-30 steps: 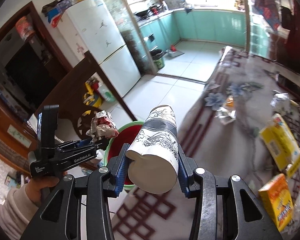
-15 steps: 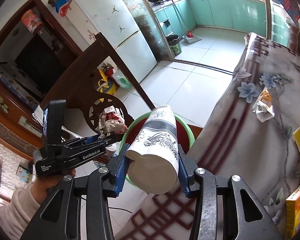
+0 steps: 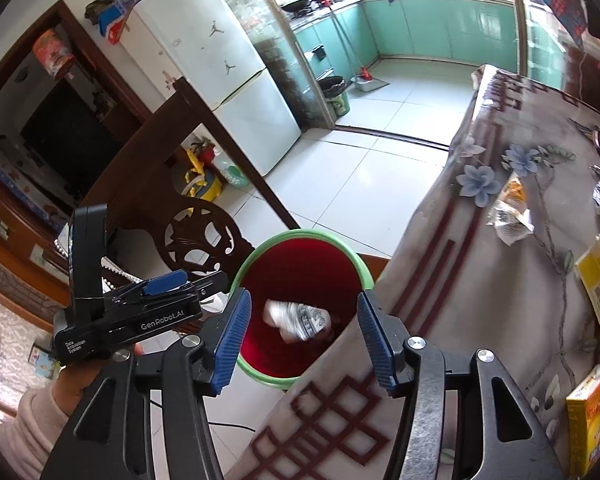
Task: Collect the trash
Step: 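Open the right tool to drop the cup while the left tool drops the paper, then grasp the orange snack wrapper with the left tool while the right tool grasps a clear plastic bottle, then carry the wrapper and plastic bottle over the red bin with both tools, then open the right tool to drop the bottle while the left tool drops the wrapper, then grasp the brown cigarette box with the left tool while the right tool grasps the yellow iced-tea carton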
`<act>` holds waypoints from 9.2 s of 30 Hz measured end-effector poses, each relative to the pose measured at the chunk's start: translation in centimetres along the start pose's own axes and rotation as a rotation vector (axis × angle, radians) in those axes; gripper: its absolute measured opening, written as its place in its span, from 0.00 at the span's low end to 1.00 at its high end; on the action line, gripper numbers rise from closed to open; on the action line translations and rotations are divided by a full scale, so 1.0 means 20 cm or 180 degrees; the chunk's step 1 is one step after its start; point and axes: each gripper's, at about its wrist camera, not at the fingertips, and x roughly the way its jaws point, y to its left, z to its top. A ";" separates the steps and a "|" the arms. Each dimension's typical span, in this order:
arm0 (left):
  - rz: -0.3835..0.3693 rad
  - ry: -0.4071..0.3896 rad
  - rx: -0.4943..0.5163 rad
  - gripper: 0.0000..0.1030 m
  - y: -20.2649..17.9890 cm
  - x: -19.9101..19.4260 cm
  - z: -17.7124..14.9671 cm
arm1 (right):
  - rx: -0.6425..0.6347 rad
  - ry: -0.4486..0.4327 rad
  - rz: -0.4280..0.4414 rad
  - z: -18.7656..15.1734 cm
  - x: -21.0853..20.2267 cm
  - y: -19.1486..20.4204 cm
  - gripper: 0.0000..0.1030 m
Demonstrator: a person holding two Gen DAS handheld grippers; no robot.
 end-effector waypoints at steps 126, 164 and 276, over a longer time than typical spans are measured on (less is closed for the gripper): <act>-0.0524 -0.0323 0.0993 0.23 -0.86 -0.35 -0.20 | 0.1204 -0.1090 -0.1086 -0.32 -1.28 -0.77 0.47; 0.0100 -0.0051 0.0405 0.23 -0.16 -0.13 -0.12 | 0.0588 -0.0477 -0.0339 0.07 -0.42 -0.21 0.47; -0.0499 0.0548 0.1147 0.39 -1.33 -0.19 -0.90 | 0.0240 0.0089 -0.0637 -0.54 -0.96 -1.09 0.57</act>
